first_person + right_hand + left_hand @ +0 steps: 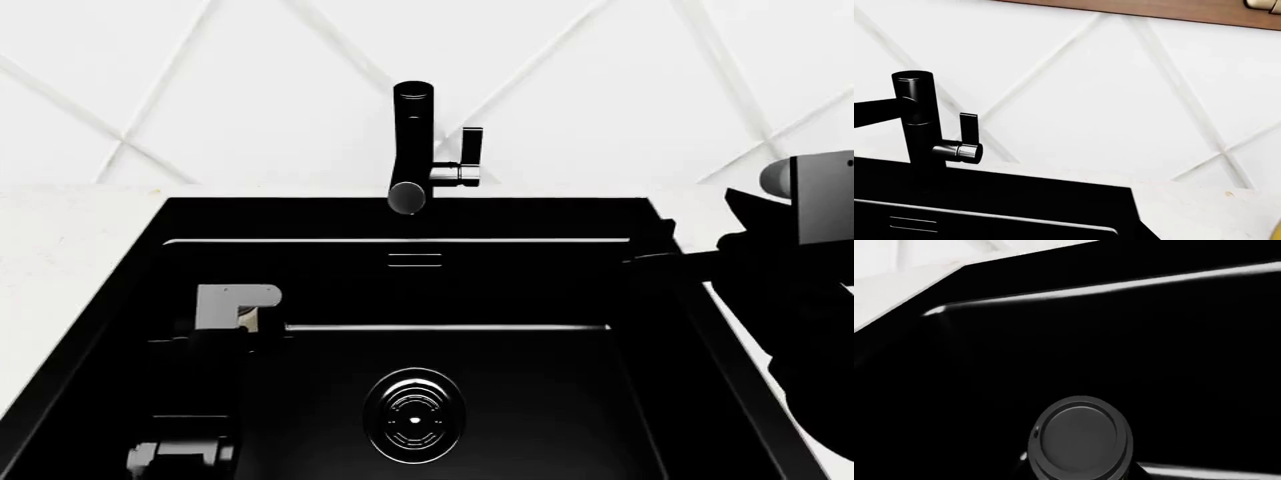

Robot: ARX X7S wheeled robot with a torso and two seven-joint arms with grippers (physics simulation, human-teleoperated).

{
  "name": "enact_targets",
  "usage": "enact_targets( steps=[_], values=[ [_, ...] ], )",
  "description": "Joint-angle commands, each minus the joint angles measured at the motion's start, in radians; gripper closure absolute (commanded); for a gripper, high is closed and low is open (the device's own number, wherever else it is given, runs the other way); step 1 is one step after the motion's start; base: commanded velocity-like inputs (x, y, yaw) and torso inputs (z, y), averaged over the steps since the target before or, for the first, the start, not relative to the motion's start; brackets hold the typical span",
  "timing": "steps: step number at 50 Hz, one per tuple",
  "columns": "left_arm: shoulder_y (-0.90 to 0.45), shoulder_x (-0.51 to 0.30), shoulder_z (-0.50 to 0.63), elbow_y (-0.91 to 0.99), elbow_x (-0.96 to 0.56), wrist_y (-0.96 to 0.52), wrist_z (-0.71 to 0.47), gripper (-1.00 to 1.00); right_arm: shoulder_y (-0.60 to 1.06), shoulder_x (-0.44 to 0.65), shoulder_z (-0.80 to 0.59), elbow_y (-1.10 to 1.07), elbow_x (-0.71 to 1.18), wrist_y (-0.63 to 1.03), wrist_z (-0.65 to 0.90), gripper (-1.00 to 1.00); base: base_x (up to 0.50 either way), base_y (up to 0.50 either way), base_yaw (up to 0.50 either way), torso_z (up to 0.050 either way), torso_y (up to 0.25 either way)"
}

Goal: Pick the cup and bowl from the sink and place them on the counter for drying.

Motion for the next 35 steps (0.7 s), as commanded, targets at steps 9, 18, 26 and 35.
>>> enact_targets(
  steps=[9,18,26,35],
  values=[
    [0.261,-0.003,0.025,0.855,-0.032,-0.6,0.041,1.0,-0.018,0.008,0.01,-0.003,0.007,-0.022,0.0,-1.0,0.0,0.0,0.0,0.0,0.0],
    [0.297,-0.028,0.043,1.053,-0.032,-0.755,0.06,1.0,-0.038,0.013,0.014,0.004,0.007,-0.042,-0.006,-1.0,0.0,0.0,0.0,0.0,0.0],
    [0.31,-0.061,0.023,1.241,-0.059,-0.9,0.09,1.0,-0.042,0.012,0.016,0.008,0.01,-0.046,-0.007,-1.0,0.0,0.0,0.0,0.0,0.0],
    [0.294,-0.091,0.014,1.387,-0.089,-1.022,0.126,1.0,-0.036,0.005,0.015,0.004,0.013,-0.036,-0.003,-1.0,0.0,0.0,0.0,0.0,0.0]
  ],
)
